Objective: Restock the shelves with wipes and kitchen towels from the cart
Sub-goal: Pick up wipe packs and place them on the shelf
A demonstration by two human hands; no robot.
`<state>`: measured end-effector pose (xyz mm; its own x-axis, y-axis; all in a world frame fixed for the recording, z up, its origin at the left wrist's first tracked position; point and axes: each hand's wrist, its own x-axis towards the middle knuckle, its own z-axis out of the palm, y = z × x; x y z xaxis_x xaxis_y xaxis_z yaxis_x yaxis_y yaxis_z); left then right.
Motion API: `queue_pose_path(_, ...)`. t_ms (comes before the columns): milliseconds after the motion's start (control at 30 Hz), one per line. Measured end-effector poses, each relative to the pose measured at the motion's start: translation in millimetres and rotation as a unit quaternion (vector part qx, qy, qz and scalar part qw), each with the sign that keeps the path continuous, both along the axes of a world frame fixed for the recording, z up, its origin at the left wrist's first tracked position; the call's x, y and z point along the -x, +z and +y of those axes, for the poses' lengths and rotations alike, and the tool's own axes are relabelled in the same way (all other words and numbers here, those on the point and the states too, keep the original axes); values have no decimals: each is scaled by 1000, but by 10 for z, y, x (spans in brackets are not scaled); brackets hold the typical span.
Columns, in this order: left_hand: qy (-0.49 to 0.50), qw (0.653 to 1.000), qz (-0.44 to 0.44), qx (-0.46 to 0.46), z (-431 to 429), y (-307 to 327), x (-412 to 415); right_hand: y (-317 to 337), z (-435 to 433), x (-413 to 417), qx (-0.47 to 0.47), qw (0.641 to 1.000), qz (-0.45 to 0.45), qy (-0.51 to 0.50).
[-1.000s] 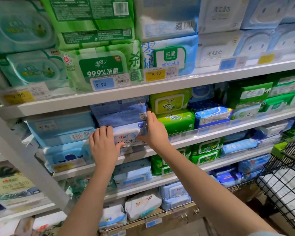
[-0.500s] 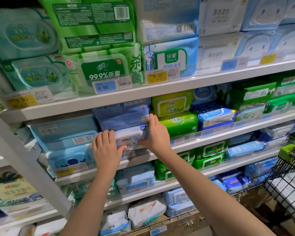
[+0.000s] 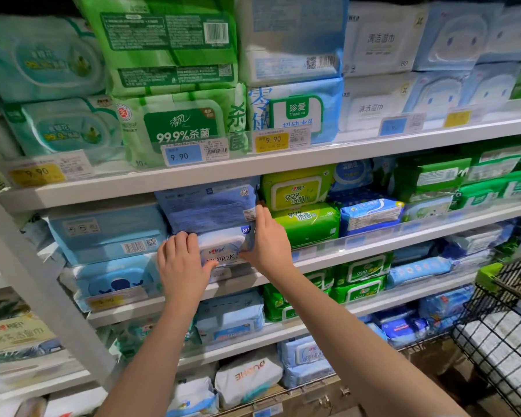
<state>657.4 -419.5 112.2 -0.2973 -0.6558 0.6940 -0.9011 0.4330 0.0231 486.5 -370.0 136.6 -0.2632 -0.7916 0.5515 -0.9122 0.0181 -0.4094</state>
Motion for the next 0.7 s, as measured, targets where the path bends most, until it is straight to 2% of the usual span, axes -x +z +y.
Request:
queue_pose_path(333,9,1000,-5,-17,76,30,44,81,53,18,-38,999,-13,10)
queue_pose_path(700,14,1000,2,-2,13,-2,73,50,13,29,-23,1000,2,-9)
